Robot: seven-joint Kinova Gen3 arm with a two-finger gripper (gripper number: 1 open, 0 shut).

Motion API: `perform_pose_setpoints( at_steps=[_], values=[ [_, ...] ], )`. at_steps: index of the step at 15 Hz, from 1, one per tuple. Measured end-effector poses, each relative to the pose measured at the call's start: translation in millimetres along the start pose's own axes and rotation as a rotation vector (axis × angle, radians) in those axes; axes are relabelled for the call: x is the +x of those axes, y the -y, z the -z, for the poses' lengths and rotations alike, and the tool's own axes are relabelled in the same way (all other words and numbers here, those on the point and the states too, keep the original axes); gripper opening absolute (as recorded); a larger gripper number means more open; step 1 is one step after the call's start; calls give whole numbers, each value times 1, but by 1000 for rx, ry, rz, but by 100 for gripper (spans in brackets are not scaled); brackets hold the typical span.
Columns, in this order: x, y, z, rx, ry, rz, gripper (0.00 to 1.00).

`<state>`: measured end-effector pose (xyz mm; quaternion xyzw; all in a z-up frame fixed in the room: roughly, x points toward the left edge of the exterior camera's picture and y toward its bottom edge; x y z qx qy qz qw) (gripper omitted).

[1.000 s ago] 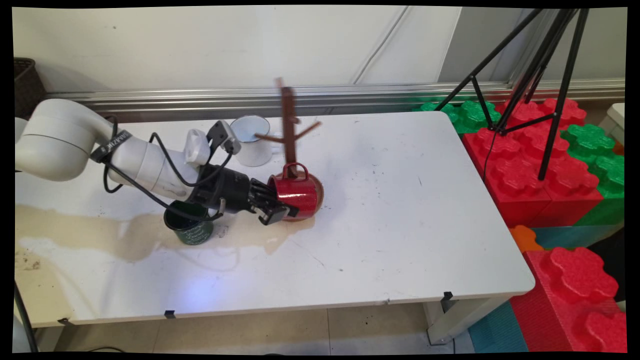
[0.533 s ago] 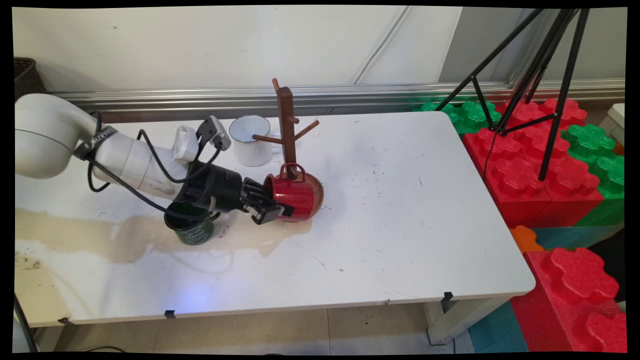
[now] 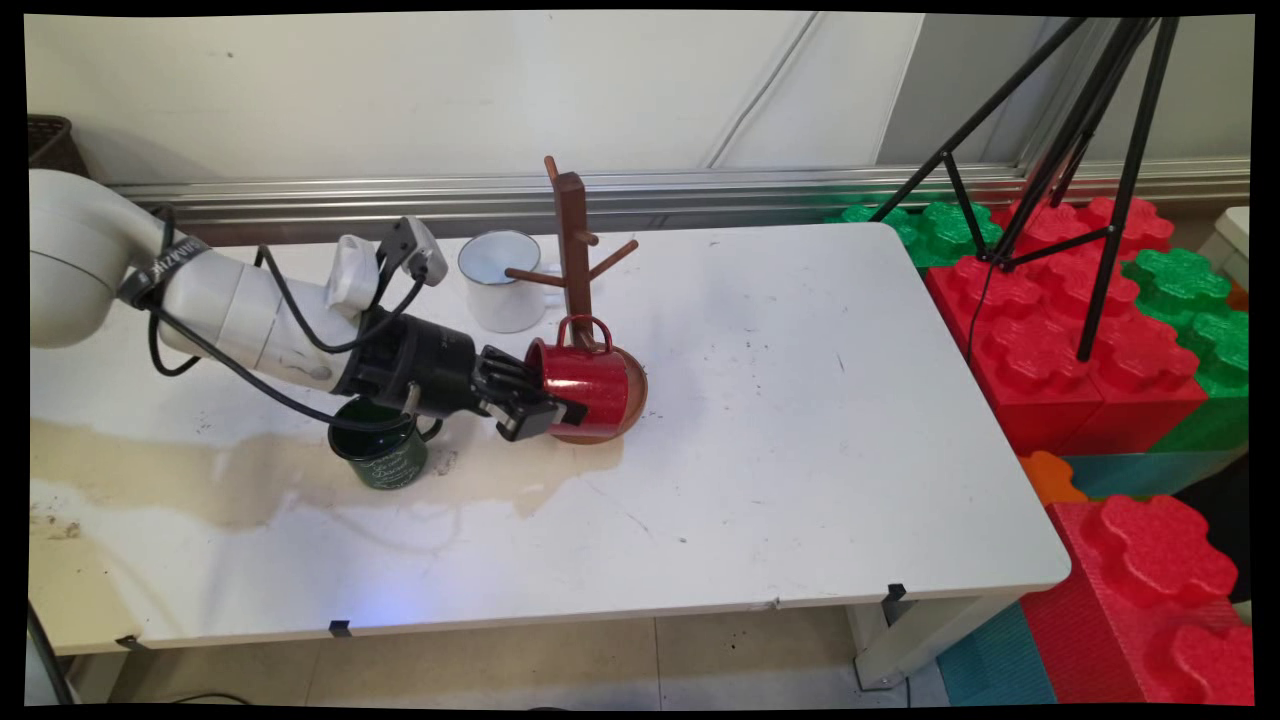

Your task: Place the picked object on the table

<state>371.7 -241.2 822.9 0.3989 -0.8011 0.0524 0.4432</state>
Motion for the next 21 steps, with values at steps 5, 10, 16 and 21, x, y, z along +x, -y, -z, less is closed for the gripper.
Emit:
perform_pose_setpoints(
  at_steps=[5, 10, 16, 21],
  values=[
    [5, -9, 7, -28, 7, -38, 0],
    [11, -19, 11, -72, 27, -131, 0],
    [16, -31, 28, -115, 118, -345, 0],
    [28, -33, 55, -67, 209, -525, 0]
  ],
)
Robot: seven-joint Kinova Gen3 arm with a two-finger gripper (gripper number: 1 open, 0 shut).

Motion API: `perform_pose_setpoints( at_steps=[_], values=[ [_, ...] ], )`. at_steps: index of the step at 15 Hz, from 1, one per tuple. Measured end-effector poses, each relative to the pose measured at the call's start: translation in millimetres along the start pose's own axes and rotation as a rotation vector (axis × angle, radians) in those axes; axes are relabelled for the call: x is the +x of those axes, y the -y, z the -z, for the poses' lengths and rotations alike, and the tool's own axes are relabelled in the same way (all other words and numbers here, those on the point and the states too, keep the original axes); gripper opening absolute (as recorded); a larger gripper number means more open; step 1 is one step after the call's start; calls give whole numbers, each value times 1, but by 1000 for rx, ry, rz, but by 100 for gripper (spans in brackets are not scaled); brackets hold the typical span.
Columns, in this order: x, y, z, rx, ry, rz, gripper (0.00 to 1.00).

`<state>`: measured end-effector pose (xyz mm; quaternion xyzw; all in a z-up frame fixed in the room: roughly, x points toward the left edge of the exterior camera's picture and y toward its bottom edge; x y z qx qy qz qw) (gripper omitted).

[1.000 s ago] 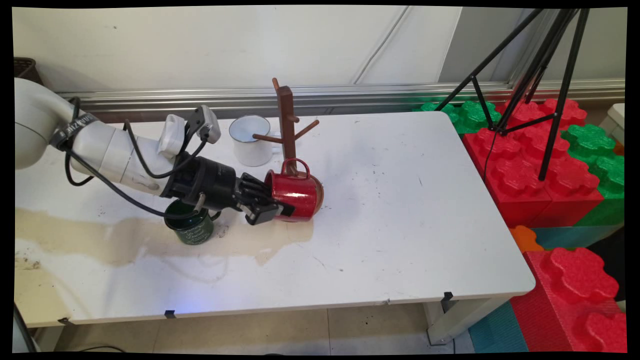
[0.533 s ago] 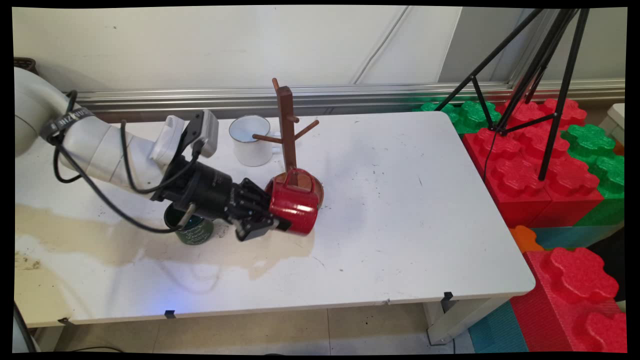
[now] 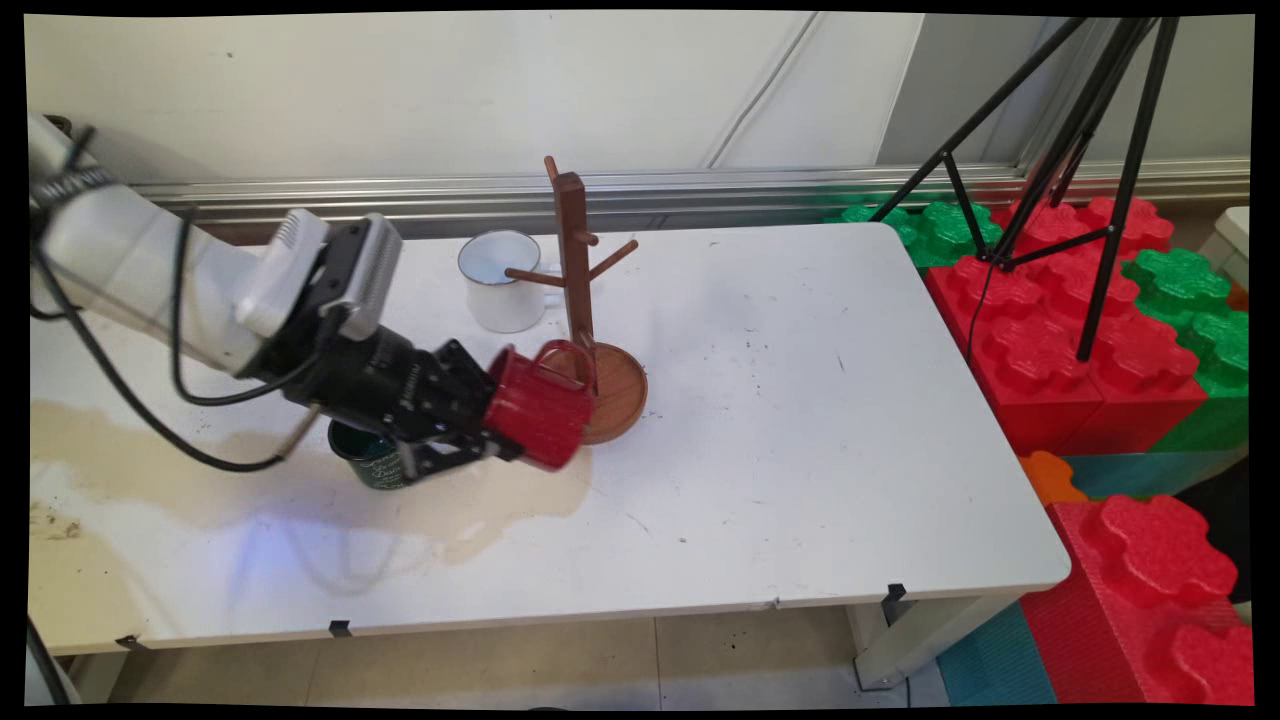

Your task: Place the picked object on the table

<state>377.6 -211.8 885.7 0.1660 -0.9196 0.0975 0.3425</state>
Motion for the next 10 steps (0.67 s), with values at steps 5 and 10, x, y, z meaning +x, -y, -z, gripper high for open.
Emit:
perform_pose_setpoints(
  at_steps=[5, 10],
  values=[
    [1, 7, 40, 54, 136, -194, 0],
    [0, 22, 66, 128, 245, -324, 0]
  ],
)
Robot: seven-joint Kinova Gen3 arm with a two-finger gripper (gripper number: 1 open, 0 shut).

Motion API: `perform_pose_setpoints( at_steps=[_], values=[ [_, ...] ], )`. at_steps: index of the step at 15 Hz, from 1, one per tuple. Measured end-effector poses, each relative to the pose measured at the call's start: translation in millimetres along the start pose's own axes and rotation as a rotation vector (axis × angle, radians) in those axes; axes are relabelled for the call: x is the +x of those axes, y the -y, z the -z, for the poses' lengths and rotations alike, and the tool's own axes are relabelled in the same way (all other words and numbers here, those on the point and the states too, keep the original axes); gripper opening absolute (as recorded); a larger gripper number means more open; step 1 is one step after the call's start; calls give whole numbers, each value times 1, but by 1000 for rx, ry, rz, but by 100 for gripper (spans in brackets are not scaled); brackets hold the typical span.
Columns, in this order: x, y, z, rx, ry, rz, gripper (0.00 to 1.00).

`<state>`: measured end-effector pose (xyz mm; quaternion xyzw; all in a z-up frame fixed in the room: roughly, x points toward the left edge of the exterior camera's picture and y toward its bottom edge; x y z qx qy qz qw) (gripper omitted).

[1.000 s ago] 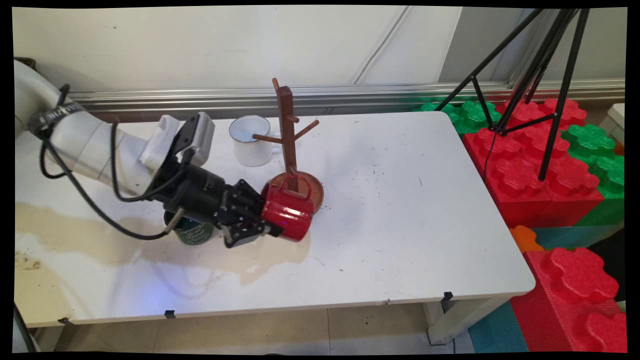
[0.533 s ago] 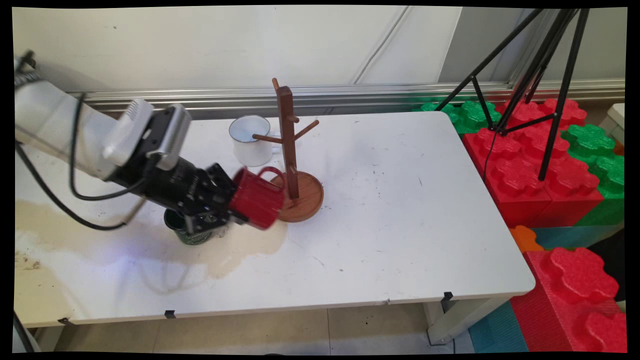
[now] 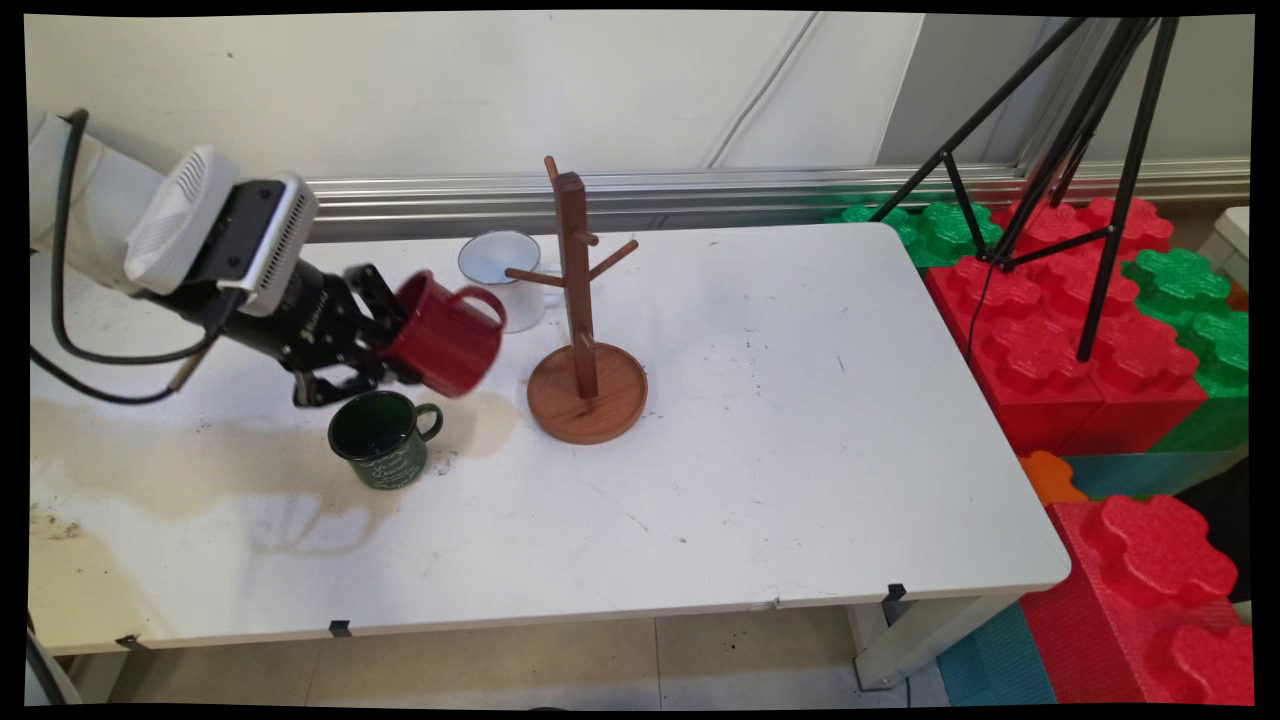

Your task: Place the picked object on the table

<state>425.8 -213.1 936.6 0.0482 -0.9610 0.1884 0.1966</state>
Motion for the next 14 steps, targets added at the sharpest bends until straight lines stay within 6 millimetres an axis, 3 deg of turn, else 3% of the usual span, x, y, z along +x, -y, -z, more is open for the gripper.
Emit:
perform_pose_setpoints(
  at_steps=[5, 14],
  values=[
    [-17, 16, 2, 52, 119, -36, 0],
    [-50, 54, -26, 53, 326, -24, 0]
  ],
)
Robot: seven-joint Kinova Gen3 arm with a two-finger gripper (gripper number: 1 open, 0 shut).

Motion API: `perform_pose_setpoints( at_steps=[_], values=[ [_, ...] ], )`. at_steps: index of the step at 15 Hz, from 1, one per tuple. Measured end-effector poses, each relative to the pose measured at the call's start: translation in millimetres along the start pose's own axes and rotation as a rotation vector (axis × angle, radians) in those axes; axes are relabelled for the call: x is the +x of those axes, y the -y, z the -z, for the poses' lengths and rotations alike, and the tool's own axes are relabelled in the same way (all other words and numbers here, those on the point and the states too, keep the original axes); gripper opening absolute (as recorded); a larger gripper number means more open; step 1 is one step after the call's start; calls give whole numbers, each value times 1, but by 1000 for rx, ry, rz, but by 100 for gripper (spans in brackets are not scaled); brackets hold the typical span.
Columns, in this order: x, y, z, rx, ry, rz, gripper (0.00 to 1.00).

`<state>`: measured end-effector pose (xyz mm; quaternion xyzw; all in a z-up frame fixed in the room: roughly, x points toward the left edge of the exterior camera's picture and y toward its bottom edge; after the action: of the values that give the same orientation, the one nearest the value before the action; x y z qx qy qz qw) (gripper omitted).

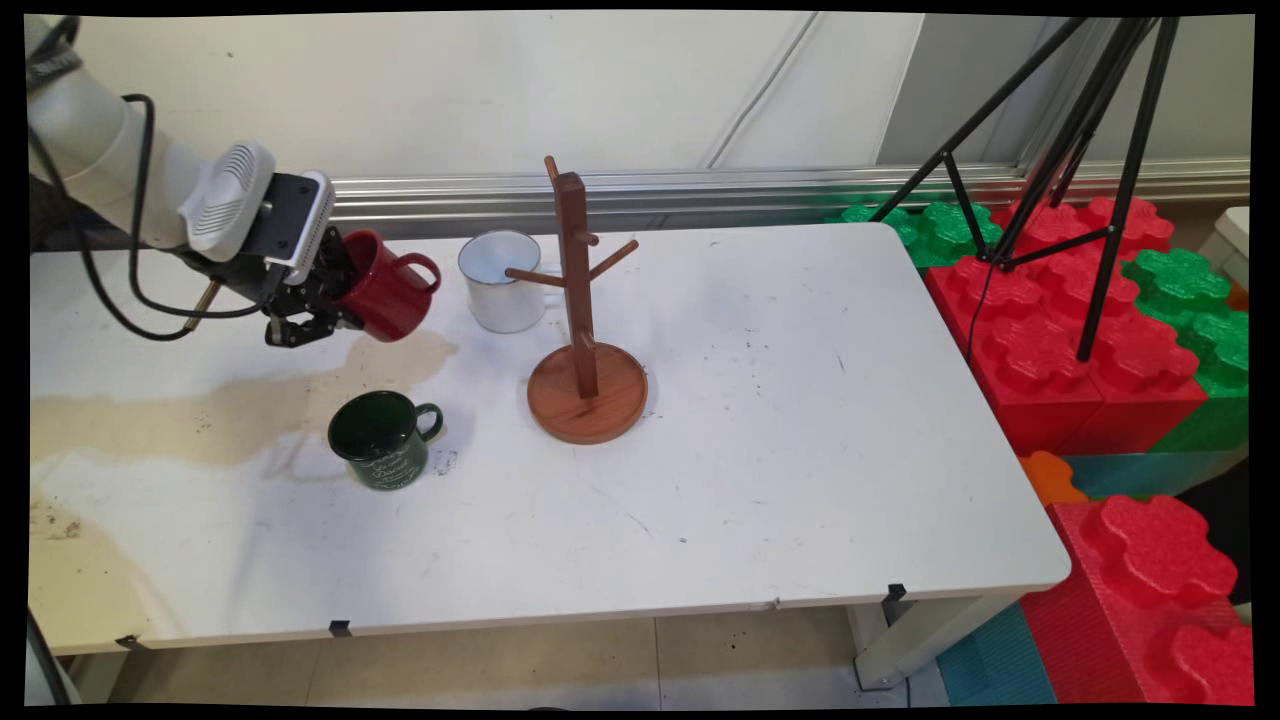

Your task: Place the picked object on the table

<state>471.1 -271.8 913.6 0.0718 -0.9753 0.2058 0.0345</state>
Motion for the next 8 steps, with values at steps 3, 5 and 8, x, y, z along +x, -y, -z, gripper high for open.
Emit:
perform_pose_setpoints(
  at_steps=[3, 5, 8],
  values=[
    [-5, 7, -10, -16, 49, 2, 0],
    [-11, 12, -18, -32, 87, 4, 0],
    [-16, 16, -27, -55, 120, 3, 0]
  ],
)
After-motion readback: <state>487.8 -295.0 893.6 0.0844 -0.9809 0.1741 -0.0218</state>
